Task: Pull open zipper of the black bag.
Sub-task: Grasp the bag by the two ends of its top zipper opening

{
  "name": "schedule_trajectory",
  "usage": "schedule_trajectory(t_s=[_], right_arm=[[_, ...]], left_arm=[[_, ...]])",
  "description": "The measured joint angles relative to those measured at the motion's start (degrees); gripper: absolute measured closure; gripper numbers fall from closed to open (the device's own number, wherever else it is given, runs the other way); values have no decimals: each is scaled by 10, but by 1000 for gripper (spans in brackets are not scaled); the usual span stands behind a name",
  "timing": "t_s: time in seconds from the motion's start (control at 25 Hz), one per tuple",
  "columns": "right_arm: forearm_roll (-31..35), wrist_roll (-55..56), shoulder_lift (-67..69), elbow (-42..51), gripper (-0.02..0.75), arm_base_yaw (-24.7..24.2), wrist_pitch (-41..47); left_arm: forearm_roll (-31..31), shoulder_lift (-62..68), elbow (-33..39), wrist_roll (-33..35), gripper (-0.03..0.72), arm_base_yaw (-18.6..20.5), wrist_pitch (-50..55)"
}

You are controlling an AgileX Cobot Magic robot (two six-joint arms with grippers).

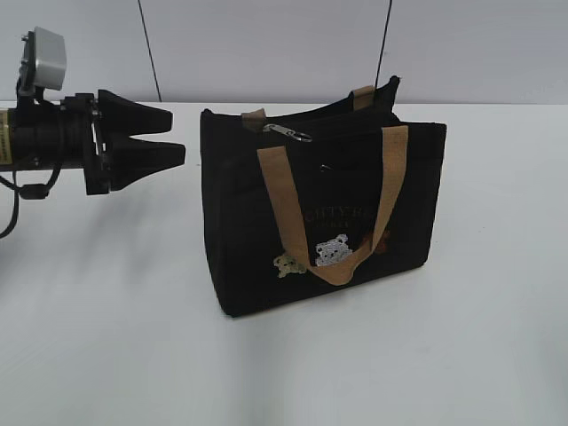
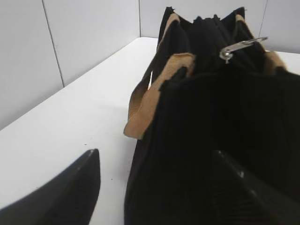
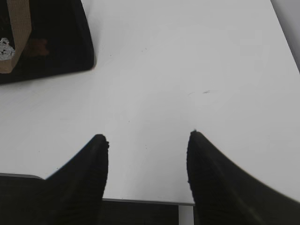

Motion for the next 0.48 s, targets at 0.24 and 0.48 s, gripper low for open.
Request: schedule_trajectory(t_s=[0.24, 0.48], right_arm=[[0, 0, 0, 0, 327, 0, 0], [0, 0, 0, 0, 327, 0, 0]], left_arm=[[28, 42, -69, -48, 157, -29, -8], [27, 64, -81, -54, 169, -56, -11]])
